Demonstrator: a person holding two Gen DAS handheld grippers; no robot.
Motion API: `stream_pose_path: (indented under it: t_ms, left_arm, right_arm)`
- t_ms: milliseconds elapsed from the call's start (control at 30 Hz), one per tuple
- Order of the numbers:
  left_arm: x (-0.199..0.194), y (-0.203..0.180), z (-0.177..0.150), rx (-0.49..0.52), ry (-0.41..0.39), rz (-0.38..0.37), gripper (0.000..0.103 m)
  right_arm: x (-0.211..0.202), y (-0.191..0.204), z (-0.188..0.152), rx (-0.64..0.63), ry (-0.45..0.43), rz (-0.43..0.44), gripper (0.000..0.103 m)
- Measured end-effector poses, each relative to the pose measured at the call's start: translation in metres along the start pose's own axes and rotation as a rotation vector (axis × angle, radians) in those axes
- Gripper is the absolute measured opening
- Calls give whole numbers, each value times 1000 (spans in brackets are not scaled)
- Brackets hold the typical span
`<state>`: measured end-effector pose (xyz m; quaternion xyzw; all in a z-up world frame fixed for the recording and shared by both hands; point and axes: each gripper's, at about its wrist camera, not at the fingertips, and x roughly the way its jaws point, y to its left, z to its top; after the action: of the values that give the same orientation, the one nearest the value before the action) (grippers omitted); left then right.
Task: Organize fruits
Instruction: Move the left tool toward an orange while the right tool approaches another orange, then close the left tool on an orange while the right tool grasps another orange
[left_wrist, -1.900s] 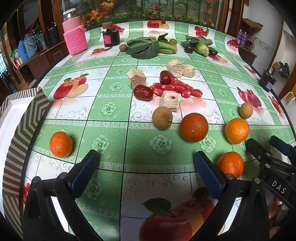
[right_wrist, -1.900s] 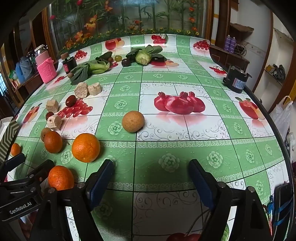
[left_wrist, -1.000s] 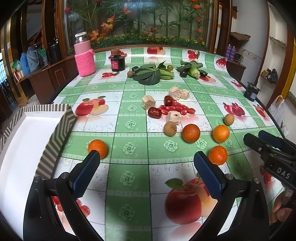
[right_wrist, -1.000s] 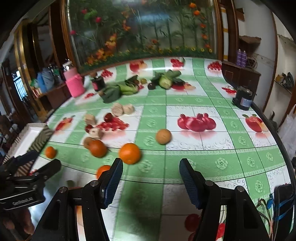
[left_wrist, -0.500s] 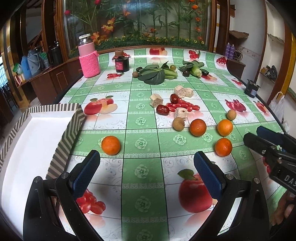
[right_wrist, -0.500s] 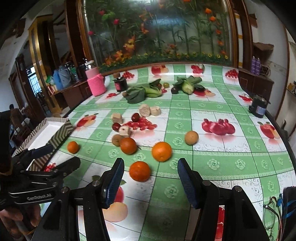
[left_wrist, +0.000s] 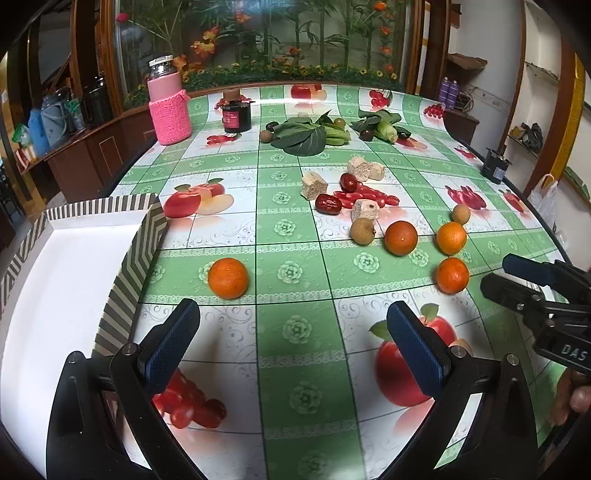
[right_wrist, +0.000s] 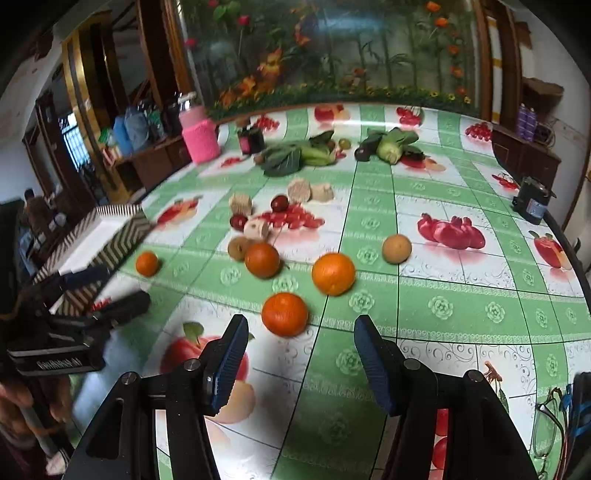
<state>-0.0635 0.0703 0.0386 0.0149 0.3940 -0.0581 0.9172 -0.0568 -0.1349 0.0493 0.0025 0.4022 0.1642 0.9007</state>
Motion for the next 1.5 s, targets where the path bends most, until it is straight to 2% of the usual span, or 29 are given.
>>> stream_pose_path:
  t_ms: [200, 367, 467, 567, 700, 800, 833, 900, 967, 1033, 1133, 1233, 1500]
  left_arm:
    - [4, 10, -1, -14, 31, -53, 102]
    - [3, 19, 0, -12, 37, -93, 102]
    - [6, 26, 2, -46, 53, -115, 102]
    - [12, 33, 5, -80, 69, -108, 102]
    - [25, 37, 15, -107, 76, -57, 101]
    - [35, 38, 19, -117, 91, -28, 93]
    - [37, 39, 20, -121, 95, -28, 87]
    - [44, 39, 20, -119, 111, -30, 72]
    - [49, 39, 20, -112, 124, -15, 47]
    - [52, 43, 18, -124, 128, -13, 30]
    - [50, 48, 17, -141, 125, -37, 29]
    - [46, 46, 15, -130, 124, -29, 29]
    - [7, 40, 16, -135, 74, -79, 29]
  right_arm:
    - [17, 3, 4, -41, 61, 21, 49]
    - [24, 6, 5, -61, 79, 20, 48]
    - [27, 4, 5, -50, 84, 21, 48]
    - [32, 2, 5, -40, 92, 29, 48]
    - [37, 0, 6, -37, 98, 38, 47]
    - [38, 2, 7, -47, 100, 47, 43]
    - [39, 3, 7, -50, 101, 46, 42]
    - [42, 4, 6, -55, 109, 49, 38]
    - [44, 5, 6, -60, 111, 57, 35]
    - [45, 7, 7, -72, 109, 54, 33]
    - [45, 9, 7, -76, 100, 45, 32]
    - [45, 8, 6, -63, 98, 53, 31]
    - [26, 23, 12, -58, 73, 125, 31]
